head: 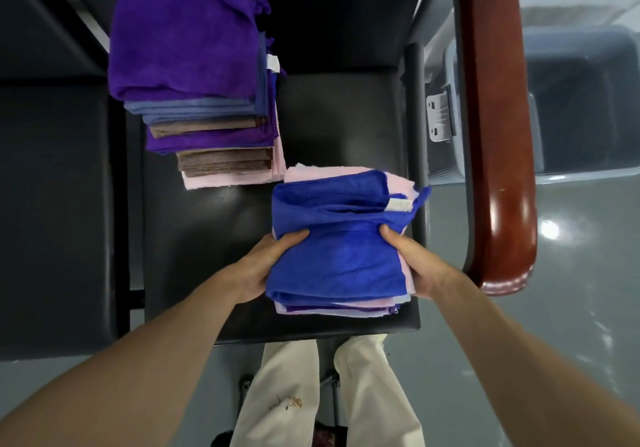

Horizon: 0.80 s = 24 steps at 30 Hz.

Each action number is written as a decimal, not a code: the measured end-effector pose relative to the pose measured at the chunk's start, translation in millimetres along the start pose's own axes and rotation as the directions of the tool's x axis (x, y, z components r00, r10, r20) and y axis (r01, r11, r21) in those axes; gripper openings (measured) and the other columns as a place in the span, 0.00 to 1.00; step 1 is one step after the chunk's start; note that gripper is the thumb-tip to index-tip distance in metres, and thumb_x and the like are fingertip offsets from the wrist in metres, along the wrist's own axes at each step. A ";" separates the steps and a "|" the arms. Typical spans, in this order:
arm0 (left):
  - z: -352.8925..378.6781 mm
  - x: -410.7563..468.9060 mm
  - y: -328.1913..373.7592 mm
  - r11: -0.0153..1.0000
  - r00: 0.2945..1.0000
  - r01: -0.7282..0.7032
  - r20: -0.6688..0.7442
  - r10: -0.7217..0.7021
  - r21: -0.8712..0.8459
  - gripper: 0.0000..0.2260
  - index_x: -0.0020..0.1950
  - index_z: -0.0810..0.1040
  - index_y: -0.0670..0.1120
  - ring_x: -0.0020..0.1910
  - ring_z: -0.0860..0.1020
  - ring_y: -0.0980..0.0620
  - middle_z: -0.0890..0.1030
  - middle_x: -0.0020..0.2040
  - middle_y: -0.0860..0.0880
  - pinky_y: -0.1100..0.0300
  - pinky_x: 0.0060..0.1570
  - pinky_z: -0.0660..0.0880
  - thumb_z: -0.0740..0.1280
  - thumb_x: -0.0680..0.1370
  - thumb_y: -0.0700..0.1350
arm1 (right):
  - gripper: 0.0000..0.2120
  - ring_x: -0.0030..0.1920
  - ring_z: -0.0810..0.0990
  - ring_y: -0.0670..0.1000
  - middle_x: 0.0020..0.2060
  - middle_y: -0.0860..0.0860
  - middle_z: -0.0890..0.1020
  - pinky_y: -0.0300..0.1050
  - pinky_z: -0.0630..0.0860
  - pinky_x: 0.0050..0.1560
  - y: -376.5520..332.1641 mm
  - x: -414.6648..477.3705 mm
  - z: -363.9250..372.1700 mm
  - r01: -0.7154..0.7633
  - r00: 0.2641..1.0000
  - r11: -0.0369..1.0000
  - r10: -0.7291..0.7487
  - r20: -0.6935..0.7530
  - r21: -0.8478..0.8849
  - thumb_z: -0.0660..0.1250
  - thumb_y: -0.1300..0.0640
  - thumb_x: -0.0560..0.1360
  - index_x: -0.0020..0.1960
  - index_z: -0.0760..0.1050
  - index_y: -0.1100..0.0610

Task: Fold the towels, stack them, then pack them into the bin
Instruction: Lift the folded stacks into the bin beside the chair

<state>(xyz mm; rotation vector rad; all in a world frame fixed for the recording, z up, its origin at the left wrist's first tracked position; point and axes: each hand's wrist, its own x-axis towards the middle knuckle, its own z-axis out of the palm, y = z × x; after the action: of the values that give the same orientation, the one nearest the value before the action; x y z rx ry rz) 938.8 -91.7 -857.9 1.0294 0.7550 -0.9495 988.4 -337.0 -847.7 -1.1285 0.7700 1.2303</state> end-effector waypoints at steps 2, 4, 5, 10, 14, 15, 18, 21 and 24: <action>-5.8 3.4 0.9 1.000 1.000 -0.002 0.012 0.002 -0.003 0.43 0.66 0.71 0.47 0.55 0.80 0.48 0.80 0.59 0.46 0.55 0.50 0.77 0.78 0.56 0.65 | 0.46 0.53 0.83 0.55 0.54 0.54 0.84 0.49 0.81 0.49 -1.6 6.2 0.2 0.000 1.000 1.000 0.000 0.008 -0.031 0.82 0.38 0.48 0.62 0.75 0.53; -11.5 3.9 1.9 1.000 1.000 0.009 0.025 -0.009 -0.001 0.37 0.65 0.71 0.47 0.53 0.81 0.49 0.80 0.59 0.46 0.55 0.48 0.77 0.74 0.62 0.63 | 0.37 0.54 0.83 0.55 0.54 0.54 0.84 0.50 0.80 0.53 -4.1 9.8 5.2 0.010 1.000 0.998 -0.010 -0.001 -0.059 0.76 0.40 0.59 0.64 0.74 0.53; -15.2 2.8 1.4 1.000 1.000 0.012 0.027 -0.012 -0.006 0.35 0.64 0.72 0.48 0.51 0.81 0.49 0.80 0.58 0.46 0.56 0.46 0.77 0.73 0.63 0.63 | 0.35 0.54 0.83 0.55 0.54 0.54 0.84 0.50 0.79 0.53 -4.5 11.7 8.8 0.016 1.000 0.997 -0.016 0.000 -0.077 0.75 0.41 0.61 0.65 0.73 0.53; -30.1 -6.4 -4.0 0.998 0.999 0.011 0.032 -0.009 -0.068 0.36 0.60 0.73 0.49 0.42 0.83 0.52 0.83 0.50 0.49 0.60 0.37 0.78 0.77 0.57 0.63 | 0.31 0.53 0.83 0.55 0.53 0.53 0.84 0.51 0.80 0.54 -3.4 14.3 30.5 0.064 0.998 0.984 -0.064 0.003 -0.166 0.74 0.41 0.64 0.63 0.72 0.52; -33.3 -10.6 0.6 0.993 1.000 0.022 -0.005 -0.022 -0.117 0.28 0.59 0.73 0.49 0.45 0.82 0.50 0.82 0.52 0.48 0.58 0.41 0.78 0.72 0.63 0.60 | 0.28 0.52 0.83 0.57 0.52 0.54 0.84 0.54 0.79 0.54 -3.2 16.4 38.6 0.080 0.997 0.988 -0.082 -0.011 -0.132 0.73 0.42 0.64 0.61 0.74 0.52; -33.4 -12.1 4.1 0.993 1.000 0.023 -0.013 -0.025 -0.119 0.29 0.59 0.74 0.49 0.46 0.82 0.50 0.82 0.52 0.47 0.57 0.43 0.78 0.73 0.63 0.60 | 0.29 0.52 0.83 0.57 0.52 0.54 0.84 0.54 0.79 0.55 -3.9 17.1 40.2 0.080 0.997 0.988 -0.082 -0.005 -0.132 0.73 0.41 0.64 0.61 0.74 0.51; -35.7 -24.3 17.8 0.993 0.998 0.020 -0.058 -0.027 -0.117 0.26 0.59 0.74 0.48 0.50 0.80 0.47 0.82 0.53 0.46 0.54 0.48 0.75 0.70 0.64 0.58 | 0.30 0.53 0.83 0.56 0.53 0.54 0.84 0.55 0.78 0.57 -9.4 13.1 52.3 0.080 0.997 0.989 -0.079 0.009 -0.128 0.73 0.39 0.65 0.62 0.73 0.51; -36.0 -51.2 38.5 0.995 0.997 0.005 -0.078 -0.013 -0.097 0.33 0.61 0.74 0.48 0.53 0.80 0.46 0.83 0.54 0.46 0.53 0.49 0.75 0.74 0.60 0.60 | 0.32 0.54 0.83 0.56 0.54 0.53 0.84 0.56 0.77 0.59 -23.3 -5.3 69.9 0.108 0.994 0.985 -0.106 0.020 -0.132 0.72 0.39 0.63 0.63 0.72 0.51; -30.1 -90.5 67.8 0.996 0.995 -0.032 -0.092 0.024 -0.089 0.46 0.61 0.75 0.49 0.51 0.81 0.46 0.84 0.52 0.46 0.53 0.48 0.76 0.81 0.45 0.62 | 0.33 0.54 0.83 0.56 0.53 0.53 0.84 0.57 0.76 0.60 -44.9 -41.3 92.7 0.153 0.988 0.973 -0.150 0.029 -0.175 0.72 0.38 0.62 0.64 0.72 0.50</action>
<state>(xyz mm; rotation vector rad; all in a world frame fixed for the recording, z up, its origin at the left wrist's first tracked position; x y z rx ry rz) 961.2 -23.7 -765.4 1.0065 0.8495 -0.8418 1012.5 -260.6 -770.9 -1.2960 0.5597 1.1943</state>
